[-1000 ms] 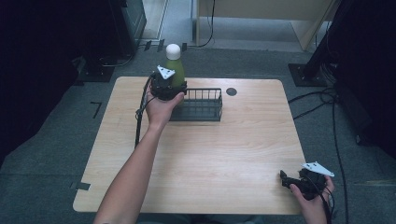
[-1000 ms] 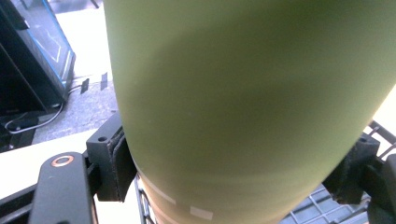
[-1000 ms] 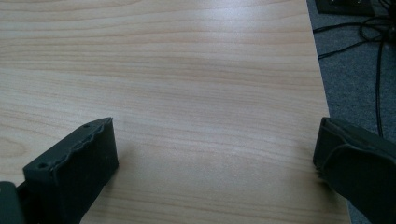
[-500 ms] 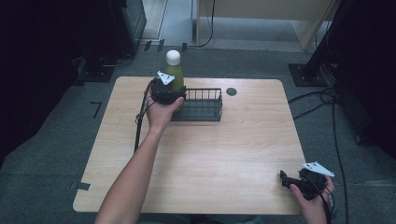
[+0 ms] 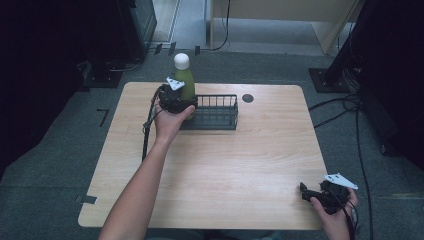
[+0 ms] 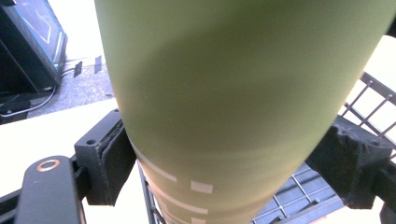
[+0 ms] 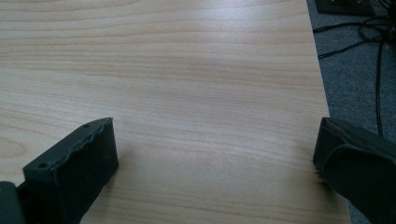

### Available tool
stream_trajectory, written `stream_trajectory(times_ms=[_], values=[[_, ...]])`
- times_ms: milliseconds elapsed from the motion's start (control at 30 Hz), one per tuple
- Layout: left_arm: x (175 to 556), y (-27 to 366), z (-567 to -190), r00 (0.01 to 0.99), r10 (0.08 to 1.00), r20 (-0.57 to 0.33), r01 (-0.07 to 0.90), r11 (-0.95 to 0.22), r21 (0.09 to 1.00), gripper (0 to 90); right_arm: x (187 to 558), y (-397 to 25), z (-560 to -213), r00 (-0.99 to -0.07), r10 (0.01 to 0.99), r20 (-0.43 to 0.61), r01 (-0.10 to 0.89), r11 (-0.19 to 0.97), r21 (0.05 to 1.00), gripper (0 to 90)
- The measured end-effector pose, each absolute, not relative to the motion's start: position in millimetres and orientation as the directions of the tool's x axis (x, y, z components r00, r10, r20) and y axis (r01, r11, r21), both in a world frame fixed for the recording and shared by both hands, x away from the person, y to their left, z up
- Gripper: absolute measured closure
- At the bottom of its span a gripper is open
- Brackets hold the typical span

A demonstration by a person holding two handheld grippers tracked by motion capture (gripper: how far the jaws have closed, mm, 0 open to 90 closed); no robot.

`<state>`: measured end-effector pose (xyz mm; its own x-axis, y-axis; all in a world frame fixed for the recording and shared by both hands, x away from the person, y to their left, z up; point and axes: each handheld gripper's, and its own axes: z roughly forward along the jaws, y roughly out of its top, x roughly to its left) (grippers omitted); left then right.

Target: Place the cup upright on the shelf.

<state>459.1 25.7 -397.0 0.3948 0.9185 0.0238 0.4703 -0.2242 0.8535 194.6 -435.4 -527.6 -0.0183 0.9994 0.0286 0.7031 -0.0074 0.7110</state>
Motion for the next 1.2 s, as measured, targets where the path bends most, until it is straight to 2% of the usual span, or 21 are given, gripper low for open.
stream_trajectory(times_ms=[133,233,367,1200], values=[[457.8,26.2,-396.1,0.401,0.916,0.013,0.486,-0.224,0.845,11.9,194.7,-435.5,-527.6,-0.019,0.999,0.027,0.702,-0.006,0.712,0.0],[455.5,27.0,-393.8,0.393,0.919,0.004,0.492,-0.214,0.844,3.2,194.6,-435.4,-527.6,-0.018,0.999,0.029,0.703,-0.007,0.711,0.0],[450.9,29.7,-389.6,0.395,0.919,-0.015,0.497,-0.2,0.844,0.1,194.6,-435.4,-527.6,-0.018,0.999,0.029,0.703,-0.008,0.711,0.0],[392.9,60.2,-389.2,0.419,0.907,-0.024,0.471,-0.195,0.861,0.0,194.6,-435.3,-527.6,-0.018,0.999,0.029,0.703,-0.008,0.711,0.0]])
